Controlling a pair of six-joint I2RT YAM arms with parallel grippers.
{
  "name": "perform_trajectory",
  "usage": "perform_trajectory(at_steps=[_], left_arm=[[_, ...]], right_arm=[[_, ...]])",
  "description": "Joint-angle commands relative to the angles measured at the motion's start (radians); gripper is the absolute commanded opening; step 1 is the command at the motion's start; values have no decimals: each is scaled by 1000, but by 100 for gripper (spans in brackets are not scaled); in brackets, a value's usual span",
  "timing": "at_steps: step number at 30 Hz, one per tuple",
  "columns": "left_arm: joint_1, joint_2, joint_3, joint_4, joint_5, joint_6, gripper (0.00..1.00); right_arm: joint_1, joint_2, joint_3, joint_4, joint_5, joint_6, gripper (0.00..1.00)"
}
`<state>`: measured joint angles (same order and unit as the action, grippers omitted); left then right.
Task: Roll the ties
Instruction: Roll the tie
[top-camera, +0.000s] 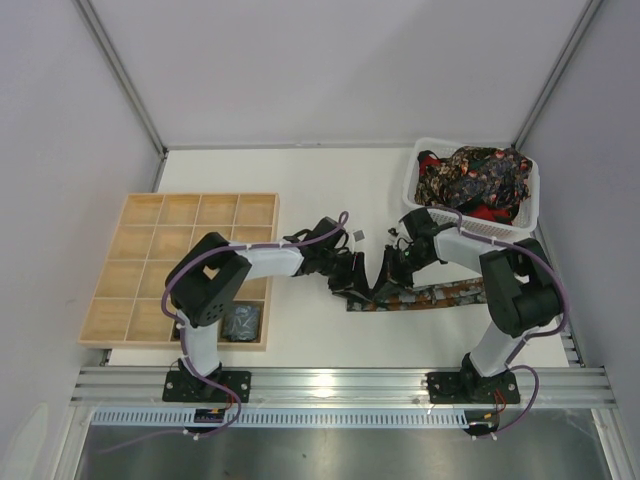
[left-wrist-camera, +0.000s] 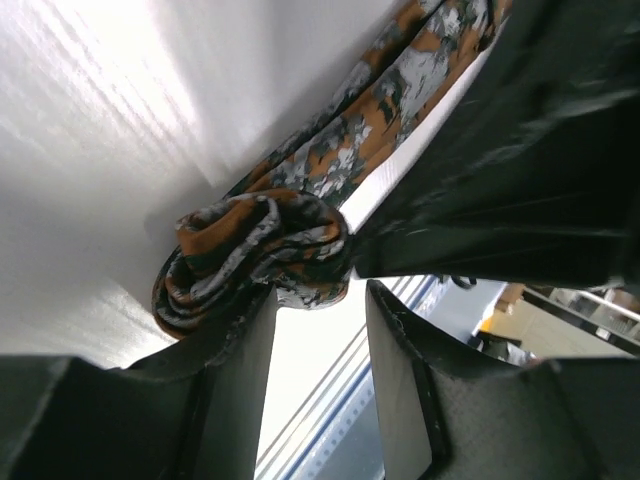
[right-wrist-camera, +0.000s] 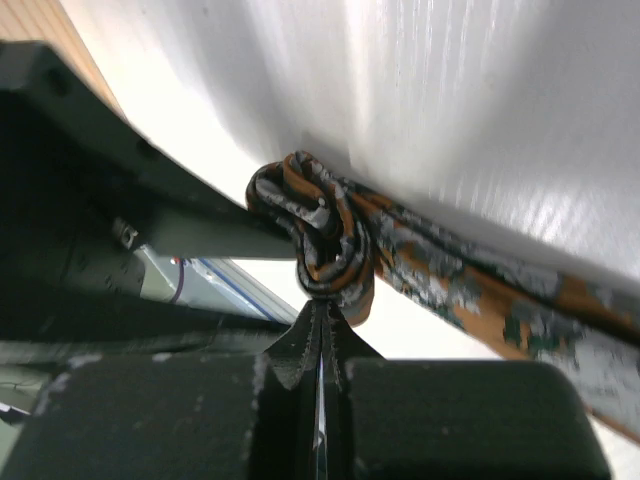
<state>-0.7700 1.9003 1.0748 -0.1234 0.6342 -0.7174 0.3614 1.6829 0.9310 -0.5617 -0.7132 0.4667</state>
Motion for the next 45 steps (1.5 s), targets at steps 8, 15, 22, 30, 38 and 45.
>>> perform_trajectory(at_steps=[8, 15, 22, 30, 38, 45], left_arm=[[-9, -49, -6, 71, -2, -5, 47], [6, -115, -6, 2, -25, 42, 55], [46, -185, -33, -59, -1, 91, 61], [67, -240, -147, -50, -5, 87, 70], [89, -231, -115, -103, -39, 159, 69], [92, -243, -56, -163, -24, 203, 64]], right_arm=[[16, 63, 5, 109, 52, 41, 0], [10, 69, 19, 68, 129, -10, 0], [13, 93, 15, 97, 107, -8, 0], [13, 109, 35, 102, 107, -11, 0], [22, 112, 40, 118, 92, 6, 0], [24, 44, 75, 68, 107, 6, 0]])
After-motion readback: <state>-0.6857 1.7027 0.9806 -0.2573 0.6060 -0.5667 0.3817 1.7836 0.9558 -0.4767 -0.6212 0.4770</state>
